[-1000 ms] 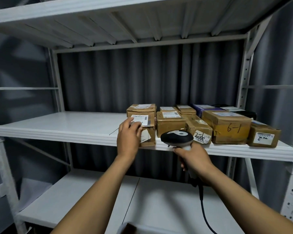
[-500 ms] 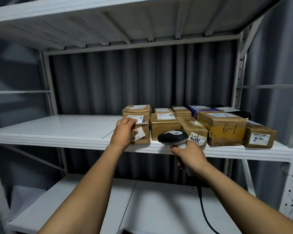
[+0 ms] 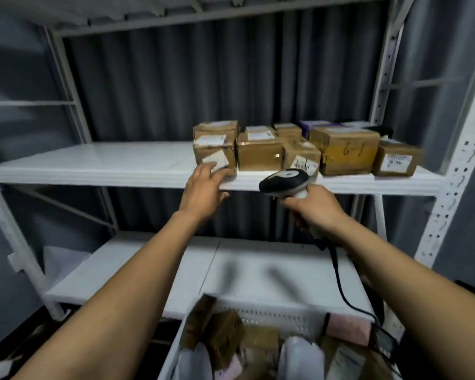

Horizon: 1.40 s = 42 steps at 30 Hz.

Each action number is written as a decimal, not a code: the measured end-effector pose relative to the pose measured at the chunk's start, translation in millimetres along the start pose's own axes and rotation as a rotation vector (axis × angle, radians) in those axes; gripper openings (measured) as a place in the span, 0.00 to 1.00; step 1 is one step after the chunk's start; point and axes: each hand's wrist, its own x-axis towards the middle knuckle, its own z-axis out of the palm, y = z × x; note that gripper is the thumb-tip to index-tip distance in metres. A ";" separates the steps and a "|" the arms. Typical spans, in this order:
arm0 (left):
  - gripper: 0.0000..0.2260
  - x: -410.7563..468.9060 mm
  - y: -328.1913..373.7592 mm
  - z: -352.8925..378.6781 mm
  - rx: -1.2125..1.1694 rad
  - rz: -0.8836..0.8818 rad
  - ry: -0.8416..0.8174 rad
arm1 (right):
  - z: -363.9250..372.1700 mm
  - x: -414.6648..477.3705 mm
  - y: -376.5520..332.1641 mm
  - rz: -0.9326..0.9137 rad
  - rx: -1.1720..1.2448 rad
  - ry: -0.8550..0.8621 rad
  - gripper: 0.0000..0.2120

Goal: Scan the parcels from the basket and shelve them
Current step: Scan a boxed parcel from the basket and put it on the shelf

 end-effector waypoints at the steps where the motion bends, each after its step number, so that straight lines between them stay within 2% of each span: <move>1: 0.26 -15.0 4.8 7.1 0.001 -0.003 -0.046 | -0.7 -10.3 7.6 0.008 -0.009 -0.014 0.07; 6: 0.25 -91.3 26.7 56.1 -0.010 -0.050 -0.308 | 3.3 -58.7 56.6 0.069 -0.050 -0.118 0.05; 11: 0.24 -165.7 49.0 114.2 -0.017 -0.089 -0.498 | 11.5 -96.0 118.5 0.148 -0.148 -0.210 0.07; 15: 0.23 -210.5 58.6 152.2 -0.009 -0.131 -0.633 | 22.8 -111.3 164.5 0.179 -0.216 -0.249 0.11; 19: 0.27 -240.4 42.4 178.8 0.088 -0.222 -0.677 | 49.8 -115.3 193.6 0.240 -0.159 -0.327 0.11; 21: 0.27 -248.2 24.6 188.7 0.171 -0.303 -0.671 | 65.6 -112.6 200.9 0.254 -0.148 -0.380 0.08; 23: 0.24 -252.2 5.8 197.1 0.229 -0.384 -0.649 | 80.7 -109.0 203.5 0.259 -0.123 -0.409 0.06; 28: 0.18 -251.8 -37.8 226.0 0.162 -0.631 -0.483 | 115.6 -92.1 204.8 0.254 -0.062 -0.446 0.10; 32: 0.20 -246.9 -54.4 246.8 0.186 -0.689 -0.535 | 135.5 -80.7 206.8 0.255 -0.092 -0.465 0.11; 36: 0.19 -239.9 -62.5 252.1 0.048 -0.788 -0.533 | 142.3 -73.5 204.8 0.270 -0.096 -0.466 0.09; 39: 0.19 -236.7 -50.3 234.4 -0.120 -0.853 -0.339 | 139.8 -72.5 199.0 0.284 -0.089 -0.449 0.11; 42: 0.17 -236.8 -30.2 208.3 -0.313 -0.991 -0.107 | 132.1 -77.3 189.1 0.317 0.013 -0.387 0.08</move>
